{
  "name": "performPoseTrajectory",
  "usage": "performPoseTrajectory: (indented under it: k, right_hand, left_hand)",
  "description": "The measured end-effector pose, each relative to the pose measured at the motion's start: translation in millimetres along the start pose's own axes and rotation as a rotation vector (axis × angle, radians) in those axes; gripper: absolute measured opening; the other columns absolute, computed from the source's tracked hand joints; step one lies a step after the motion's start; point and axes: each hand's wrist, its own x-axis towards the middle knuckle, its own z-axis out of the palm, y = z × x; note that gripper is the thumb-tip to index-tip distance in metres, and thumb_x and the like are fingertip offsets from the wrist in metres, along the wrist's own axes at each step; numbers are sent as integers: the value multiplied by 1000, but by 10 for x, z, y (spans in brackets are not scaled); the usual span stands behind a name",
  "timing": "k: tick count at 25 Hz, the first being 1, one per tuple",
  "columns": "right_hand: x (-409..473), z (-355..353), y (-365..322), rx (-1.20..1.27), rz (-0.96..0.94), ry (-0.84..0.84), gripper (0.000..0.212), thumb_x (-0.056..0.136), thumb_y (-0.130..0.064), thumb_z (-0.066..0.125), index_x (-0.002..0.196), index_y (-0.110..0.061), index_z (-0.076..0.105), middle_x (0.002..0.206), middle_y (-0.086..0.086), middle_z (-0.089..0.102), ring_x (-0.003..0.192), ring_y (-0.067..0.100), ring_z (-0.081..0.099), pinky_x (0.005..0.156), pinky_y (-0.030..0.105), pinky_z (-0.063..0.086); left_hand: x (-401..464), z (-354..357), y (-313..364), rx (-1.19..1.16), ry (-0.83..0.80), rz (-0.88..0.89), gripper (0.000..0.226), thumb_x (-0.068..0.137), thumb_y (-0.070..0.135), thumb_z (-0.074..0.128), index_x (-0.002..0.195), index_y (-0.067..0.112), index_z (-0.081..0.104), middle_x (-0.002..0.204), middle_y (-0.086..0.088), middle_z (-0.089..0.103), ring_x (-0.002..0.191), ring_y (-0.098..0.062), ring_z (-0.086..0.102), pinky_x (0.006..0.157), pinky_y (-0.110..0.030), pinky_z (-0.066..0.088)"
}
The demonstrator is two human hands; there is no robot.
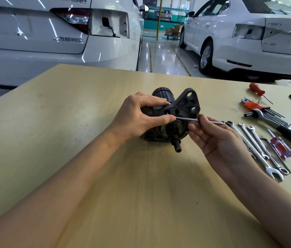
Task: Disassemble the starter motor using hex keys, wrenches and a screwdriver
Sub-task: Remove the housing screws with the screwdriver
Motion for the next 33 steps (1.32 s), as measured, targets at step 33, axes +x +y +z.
performPoseTrajectory:
  k: [33]
  right_hand:
    - [-37,940,15,-1743,-1192,-381,14,87,-5,58,95,-8,69,77,3,52,70,22,51,60,35,42]
  left_hand:
    - [27,-29,-102,144,-21,-5,9,70,3,66,65,7,59,62,5,52,56,-2,43,51,-11,36]
